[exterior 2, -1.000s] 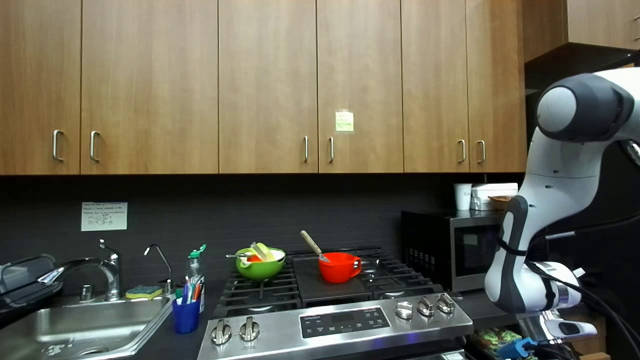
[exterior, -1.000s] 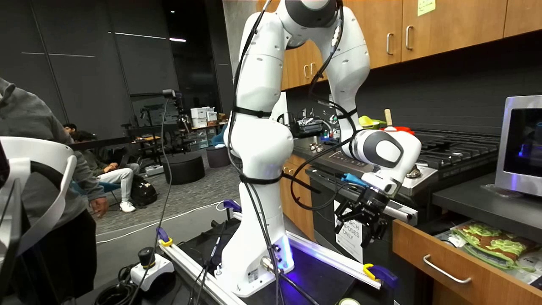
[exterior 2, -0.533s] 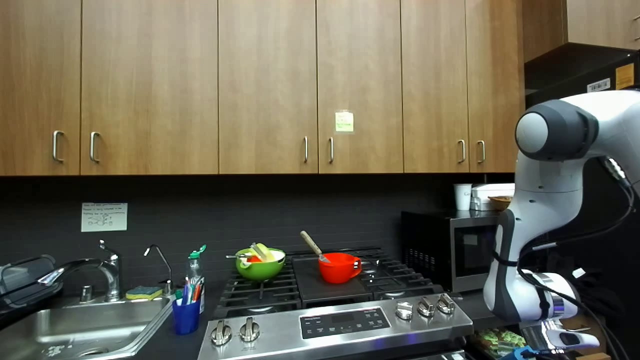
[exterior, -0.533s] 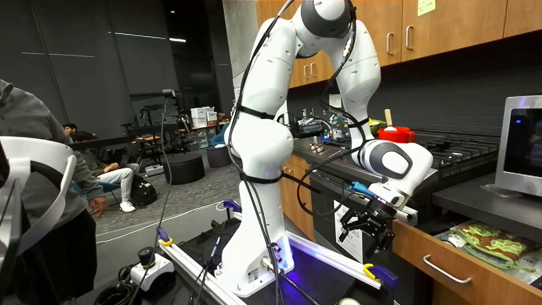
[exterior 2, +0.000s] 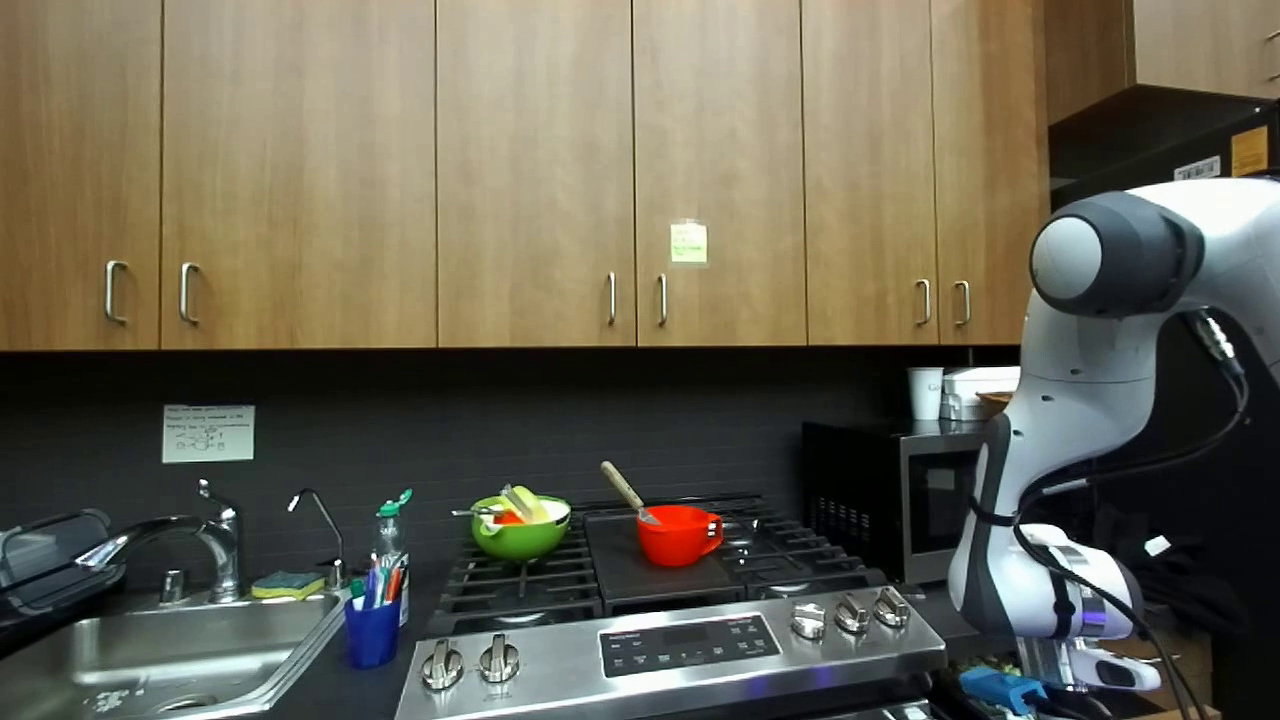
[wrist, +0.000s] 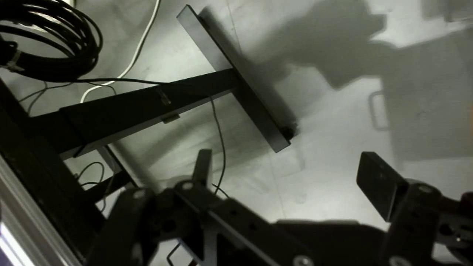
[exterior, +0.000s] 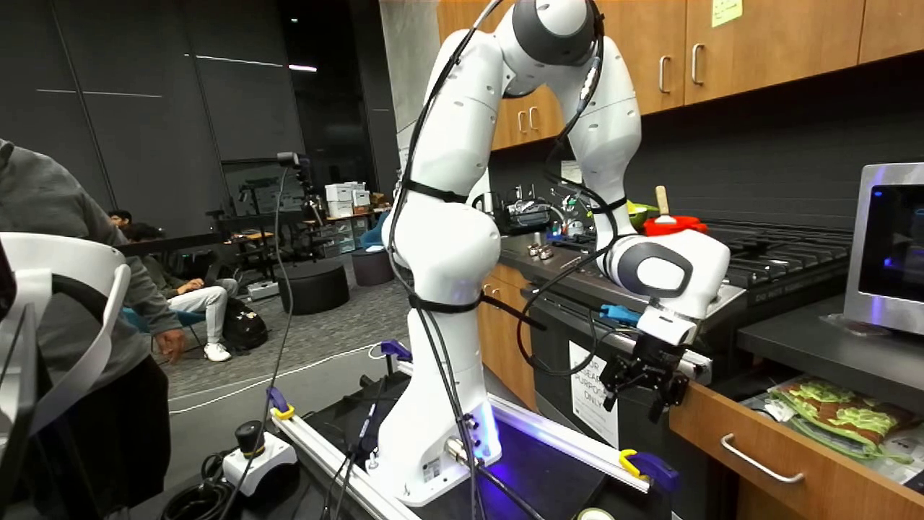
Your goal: Close the top drawer of the kitchen unit
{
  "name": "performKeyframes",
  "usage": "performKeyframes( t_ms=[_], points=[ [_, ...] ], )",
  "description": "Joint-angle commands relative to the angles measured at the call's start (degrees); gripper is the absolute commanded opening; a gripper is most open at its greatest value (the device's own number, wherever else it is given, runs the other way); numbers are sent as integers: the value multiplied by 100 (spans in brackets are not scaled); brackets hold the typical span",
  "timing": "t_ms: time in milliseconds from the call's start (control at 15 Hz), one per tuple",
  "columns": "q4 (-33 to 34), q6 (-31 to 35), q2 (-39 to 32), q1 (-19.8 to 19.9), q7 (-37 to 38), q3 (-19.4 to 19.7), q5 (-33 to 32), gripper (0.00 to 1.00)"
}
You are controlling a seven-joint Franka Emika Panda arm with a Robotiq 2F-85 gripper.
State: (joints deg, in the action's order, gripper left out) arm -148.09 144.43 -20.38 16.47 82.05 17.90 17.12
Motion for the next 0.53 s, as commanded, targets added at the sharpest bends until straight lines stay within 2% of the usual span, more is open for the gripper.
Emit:
performKeyframes(
  t_ms=[0,333,467],
  points=[
    [-434,669,428,-44,-658,-185,367,100],
    [-687,1142,584,0,-1420,-438,999,100],
    [-651,1094,493,-46,-1326,-359,1099,100]
  ],
)
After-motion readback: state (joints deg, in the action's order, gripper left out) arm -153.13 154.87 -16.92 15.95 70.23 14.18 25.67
